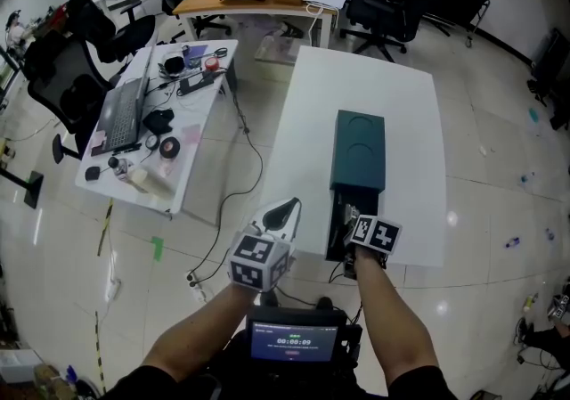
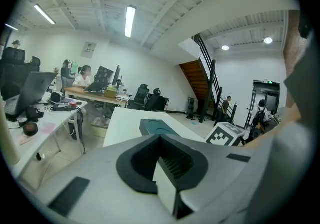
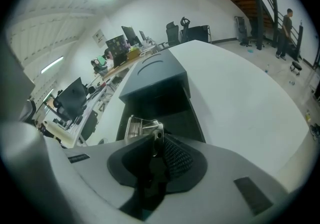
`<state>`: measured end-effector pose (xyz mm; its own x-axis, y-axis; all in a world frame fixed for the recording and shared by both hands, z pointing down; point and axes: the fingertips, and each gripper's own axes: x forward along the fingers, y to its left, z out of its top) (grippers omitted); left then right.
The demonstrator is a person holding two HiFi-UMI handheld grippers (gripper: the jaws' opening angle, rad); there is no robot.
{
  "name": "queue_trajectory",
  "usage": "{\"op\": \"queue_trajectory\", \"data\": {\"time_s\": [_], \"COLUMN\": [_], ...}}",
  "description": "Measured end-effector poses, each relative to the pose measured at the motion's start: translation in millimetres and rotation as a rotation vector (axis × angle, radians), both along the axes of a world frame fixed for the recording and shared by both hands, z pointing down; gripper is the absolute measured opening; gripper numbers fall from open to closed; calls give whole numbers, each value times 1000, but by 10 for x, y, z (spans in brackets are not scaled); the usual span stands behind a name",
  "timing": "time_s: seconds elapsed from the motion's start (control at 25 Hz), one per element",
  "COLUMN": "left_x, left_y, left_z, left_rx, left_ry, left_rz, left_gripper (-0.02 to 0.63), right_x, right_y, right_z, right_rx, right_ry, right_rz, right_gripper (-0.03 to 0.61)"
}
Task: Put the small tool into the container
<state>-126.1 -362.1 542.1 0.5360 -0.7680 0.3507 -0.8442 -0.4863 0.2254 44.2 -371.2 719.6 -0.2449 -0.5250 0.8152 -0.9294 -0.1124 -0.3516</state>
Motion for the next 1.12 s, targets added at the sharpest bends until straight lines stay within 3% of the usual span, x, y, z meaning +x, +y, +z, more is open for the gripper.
{"op": "queue_trajectory", "data": {"time_s": [1.12], "left_x": [-16], "left_y": [172], "left_z": [-41], "left_rx": [-12], "left_ry": [16], "left_rz": [-11], "left_gripper": [23], "right_x": [65], "right_y": [193], "right_z": [-113], "right_rx": [25], "right_ry": [49], "right_rz": [0], "right_gripper": [87]}}
